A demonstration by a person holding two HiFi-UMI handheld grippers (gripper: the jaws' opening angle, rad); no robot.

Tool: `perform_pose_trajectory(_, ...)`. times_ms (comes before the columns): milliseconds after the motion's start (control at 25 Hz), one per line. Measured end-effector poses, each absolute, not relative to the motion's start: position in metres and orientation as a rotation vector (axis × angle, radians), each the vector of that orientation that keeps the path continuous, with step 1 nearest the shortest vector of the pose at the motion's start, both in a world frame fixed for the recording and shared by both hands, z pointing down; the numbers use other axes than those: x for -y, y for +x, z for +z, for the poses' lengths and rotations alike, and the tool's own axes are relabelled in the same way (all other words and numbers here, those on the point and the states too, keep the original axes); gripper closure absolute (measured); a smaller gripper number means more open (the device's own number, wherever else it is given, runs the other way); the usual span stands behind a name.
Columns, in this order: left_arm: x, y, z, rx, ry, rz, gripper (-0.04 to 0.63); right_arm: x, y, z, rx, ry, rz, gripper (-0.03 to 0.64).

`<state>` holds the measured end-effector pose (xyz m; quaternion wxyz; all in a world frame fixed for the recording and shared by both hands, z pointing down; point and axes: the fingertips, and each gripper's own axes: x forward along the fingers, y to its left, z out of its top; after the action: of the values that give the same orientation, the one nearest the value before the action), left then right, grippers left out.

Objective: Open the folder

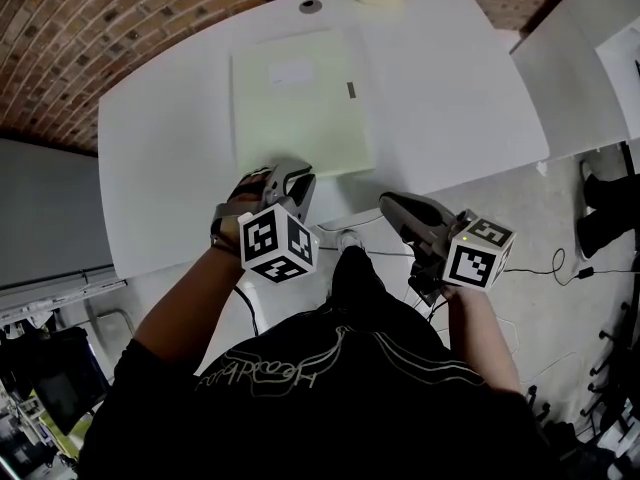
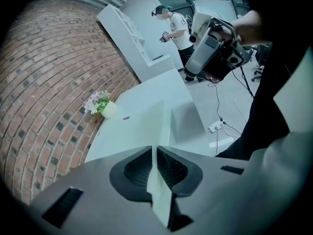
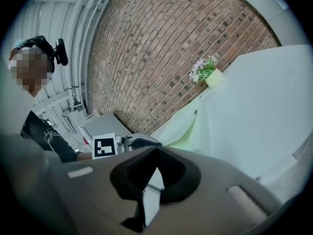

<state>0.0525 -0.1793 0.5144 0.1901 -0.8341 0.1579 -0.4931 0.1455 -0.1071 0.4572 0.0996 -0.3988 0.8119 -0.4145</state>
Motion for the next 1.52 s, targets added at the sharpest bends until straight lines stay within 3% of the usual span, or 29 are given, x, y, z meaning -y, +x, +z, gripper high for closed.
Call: perform_pose_trajectory(1520,0.173,0.051,0.511,-0.422,-2.494,-1.438,0.565,0.181,0.146,0.527,-2.733,-1.410,-1.185,0.614)
